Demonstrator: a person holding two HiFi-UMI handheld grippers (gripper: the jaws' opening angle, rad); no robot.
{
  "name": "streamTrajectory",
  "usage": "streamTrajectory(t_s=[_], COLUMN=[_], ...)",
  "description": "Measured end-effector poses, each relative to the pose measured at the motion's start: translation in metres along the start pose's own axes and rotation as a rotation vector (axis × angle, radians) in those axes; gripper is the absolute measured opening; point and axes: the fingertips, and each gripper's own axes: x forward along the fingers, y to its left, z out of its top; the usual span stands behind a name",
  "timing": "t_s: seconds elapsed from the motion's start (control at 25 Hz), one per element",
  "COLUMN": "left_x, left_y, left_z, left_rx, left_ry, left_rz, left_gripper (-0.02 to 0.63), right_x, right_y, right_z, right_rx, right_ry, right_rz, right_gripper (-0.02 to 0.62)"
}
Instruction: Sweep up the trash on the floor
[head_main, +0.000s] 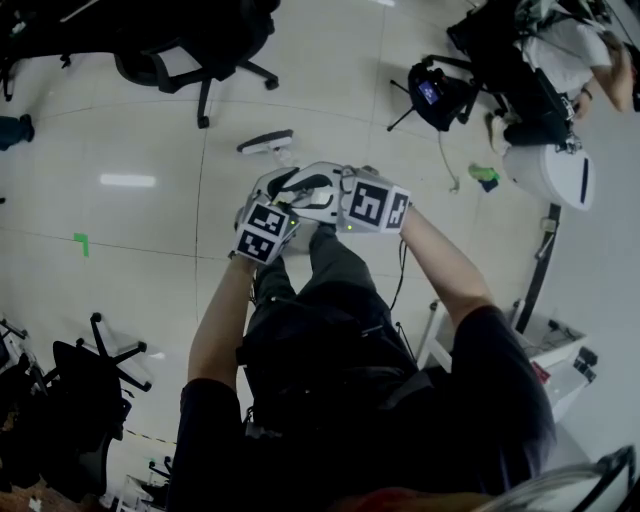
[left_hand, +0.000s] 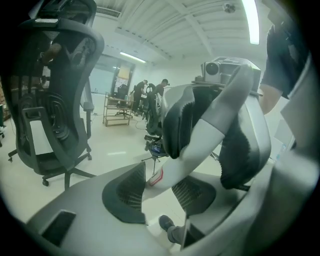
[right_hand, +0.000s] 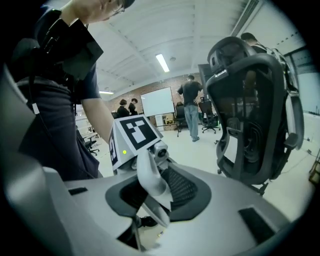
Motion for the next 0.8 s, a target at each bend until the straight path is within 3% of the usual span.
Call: streamTrajectory(t_s=[0.36,0.8], left_x=[-0.012,-0.018], left_y=[-0.035,-0.043], left_z=[-0.012,-0.020], left_rx=[0.019,0.049], left_ry=[0.037,0.062], left_rz=[-0.025,-0.064], left_gripper=[0.150,0.150], right_x=[-0.008,-0.004], right_y=[0.033,0.043], right_z=[-0.001,-0.001], right_rx=[0.067,0.105], right_ry=[-0.040,-0.053], right_rz=[-0.011,-0.017], right_gripper=[0.126,0.132])
